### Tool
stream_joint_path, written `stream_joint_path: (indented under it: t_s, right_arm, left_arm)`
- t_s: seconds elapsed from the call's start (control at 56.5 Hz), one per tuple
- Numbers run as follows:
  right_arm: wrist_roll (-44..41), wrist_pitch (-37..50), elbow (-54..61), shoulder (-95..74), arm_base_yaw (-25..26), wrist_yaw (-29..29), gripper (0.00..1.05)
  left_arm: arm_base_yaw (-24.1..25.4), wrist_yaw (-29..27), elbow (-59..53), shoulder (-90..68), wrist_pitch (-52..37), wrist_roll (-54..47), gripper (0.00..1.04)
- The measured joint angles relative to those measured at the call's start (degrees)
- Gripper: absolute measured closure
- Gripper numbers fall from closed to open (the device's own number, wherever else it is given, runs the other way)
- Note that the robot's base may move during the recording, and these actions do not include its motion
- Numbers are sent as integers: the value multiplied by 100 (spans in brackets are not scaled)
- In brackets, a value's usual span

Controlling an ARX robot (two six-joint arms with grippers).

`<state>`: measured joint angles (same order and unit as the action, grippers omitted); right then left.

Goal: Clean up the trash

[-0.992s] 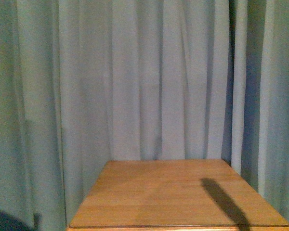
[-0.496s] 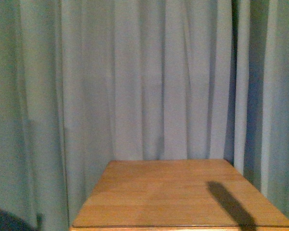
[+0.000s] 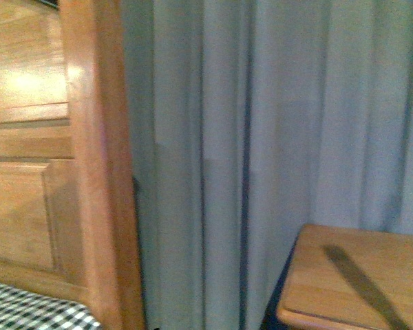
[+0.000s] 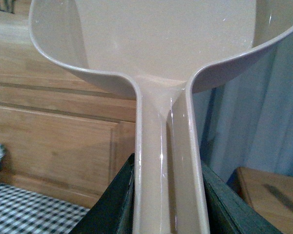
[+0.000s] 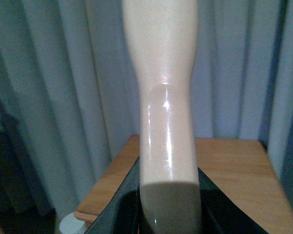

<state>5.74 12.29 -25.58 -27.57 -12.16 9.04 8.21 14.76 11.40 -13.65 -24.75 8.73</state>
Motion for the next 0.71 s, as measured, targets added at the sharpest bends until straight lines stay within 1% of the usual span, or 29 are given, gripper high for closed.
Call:
stream_joint_path:
  t_s: [0.709]
  right_arm:
    - [-2,0,9,7,0,7,85]
  left_arm:
    - [0,4,0,11,2,13,76]
